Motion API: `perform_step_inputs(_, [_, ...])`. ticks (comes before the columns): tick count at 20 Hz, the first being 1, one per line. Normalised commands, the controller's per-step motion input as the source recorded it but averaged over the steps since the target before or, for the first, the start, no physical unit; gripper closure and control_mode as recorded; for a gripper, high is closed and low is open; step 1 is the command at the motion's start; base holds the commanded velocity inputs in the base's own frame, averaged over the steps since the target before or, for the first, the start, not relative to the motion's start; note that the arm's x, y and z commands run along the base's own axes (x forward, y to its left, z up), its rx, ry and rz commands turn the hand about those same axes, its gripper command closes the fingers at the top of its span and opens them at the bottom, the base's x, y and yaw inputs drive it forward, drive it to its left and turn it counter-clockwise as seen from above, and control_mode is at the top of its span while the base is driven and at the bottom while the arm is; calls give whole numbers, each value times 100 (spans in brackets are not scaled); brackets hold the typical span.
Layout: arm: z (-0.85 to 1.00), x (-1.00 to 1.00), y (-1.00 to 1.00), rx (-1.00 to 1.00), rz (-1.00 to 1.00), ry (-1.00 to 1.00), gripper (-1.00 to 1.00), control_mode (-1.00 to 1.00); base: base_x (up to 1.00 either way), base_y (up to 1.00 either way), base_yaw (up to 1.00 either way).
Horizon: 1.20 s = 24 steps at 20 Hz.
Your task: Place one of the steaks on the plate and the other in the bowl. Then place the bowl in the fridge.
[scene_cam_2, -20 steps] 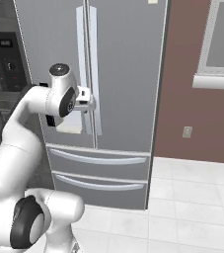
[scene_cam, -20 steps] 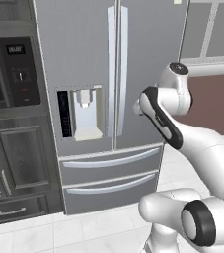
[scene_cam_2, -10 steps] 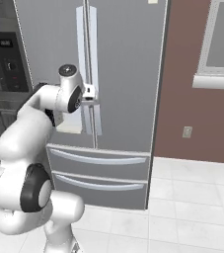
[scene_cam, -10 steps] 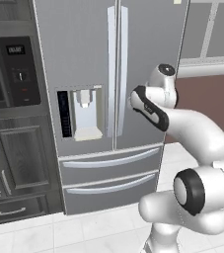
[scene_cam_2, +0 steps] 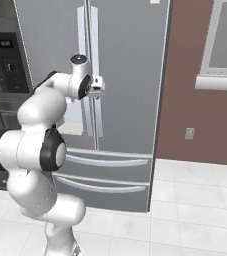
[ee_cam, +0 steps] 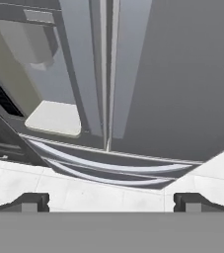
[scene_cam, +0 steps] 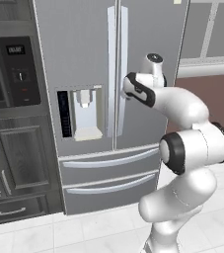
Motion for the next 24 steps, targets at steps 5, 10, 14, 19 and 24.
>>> perform_step_inputs(5, [-2,67,0,0,0,0,-100,-100,0,0,0])
perform_step_inputs(10, [-28,40,0,0,0,-2,-100,-100,0,0,0])
perform_step_inputs(14, [-16,27,3,0,0,-5,-100,-100,0,0,0])
perform_step_inputs(19, [-7,23,6,0,0,-14,-100,-100,0,0,0])
perform_step_inputs(24, [-4,19,1,0,0,-19,-100,-100,0,0,0])
